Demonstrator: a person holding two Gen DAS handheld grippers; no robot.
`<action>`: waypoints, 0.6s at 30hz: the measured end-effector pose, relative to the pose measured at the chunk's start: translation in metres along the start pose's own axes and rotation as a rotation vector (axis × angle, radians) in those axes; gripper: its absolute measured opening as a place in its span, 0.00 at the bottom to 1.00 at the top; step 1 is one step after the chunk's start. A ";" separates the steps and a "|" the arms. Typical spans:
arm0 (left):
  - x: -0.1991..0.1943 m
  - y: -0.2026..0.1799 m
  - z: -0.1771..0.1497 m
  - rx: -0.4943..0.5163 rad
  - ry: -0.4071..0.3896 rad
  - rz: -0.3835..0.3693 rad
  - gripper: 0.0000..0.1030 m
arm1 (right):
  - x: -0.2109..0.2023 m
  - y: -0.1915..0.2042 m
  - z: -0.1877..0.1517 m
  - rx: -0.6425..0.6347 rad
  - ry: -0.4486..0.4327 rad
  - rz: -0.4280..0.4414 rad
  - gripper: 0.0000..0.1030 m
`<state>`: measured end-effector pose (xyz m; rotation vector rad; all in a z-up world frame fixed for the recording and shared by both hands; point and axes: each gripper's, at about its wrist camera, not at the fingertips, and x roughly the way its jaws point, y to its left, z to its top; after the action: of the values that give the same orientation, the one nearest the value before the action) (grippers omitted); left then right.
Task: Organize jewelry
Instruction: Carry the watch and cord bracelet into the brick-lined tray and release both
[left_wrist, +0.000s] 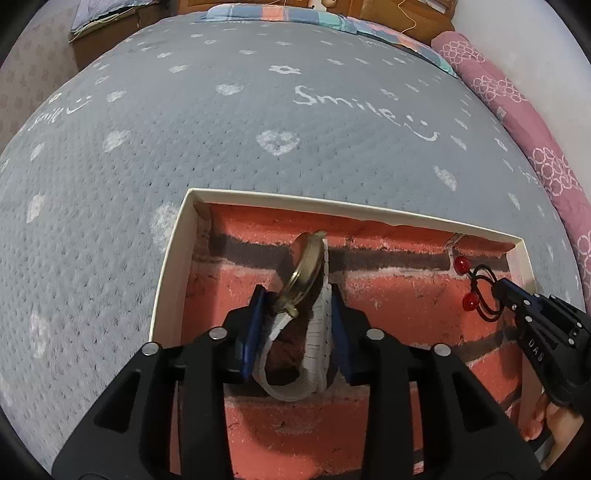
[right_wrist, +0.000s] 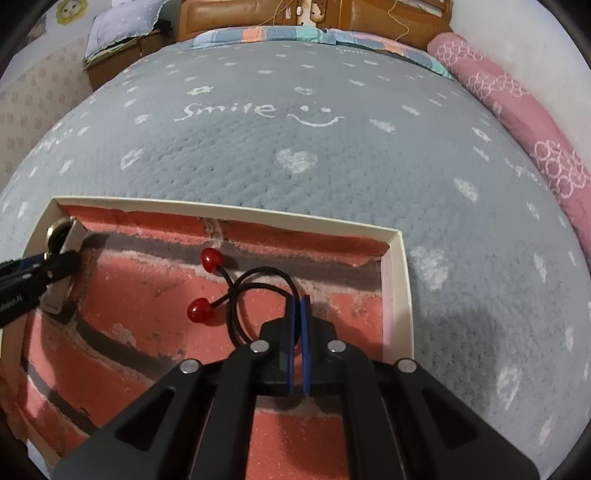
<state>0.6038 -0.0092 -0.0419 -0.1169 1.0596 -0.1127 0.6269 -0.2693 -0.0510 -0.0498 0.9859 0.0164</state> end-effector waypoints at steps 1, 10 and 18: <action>0.000 -0.001 0.000 0.006 0.000 0.004 0.35 | 0.001 -0.001 0.000 0.006 0.003 0.005 0.03; -0.008 -0.006 0.000 0.026 -0.007 -0.017 0.66 | 0.002 0.006 0.001 -0.056 0.032 -0.001 0.06; -0.056 -0.012 -0.009 0.063 -0.073 -0.034 0.88 | -0.042 -0.003 -0.003 -0.042 -0.074 0.039 0.52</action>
<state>0.5688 -0.0136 0.0035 -0.0811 0.9800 -0.1713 0.6013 -0.2719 -0.0175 -0.0679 0.9125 0.0742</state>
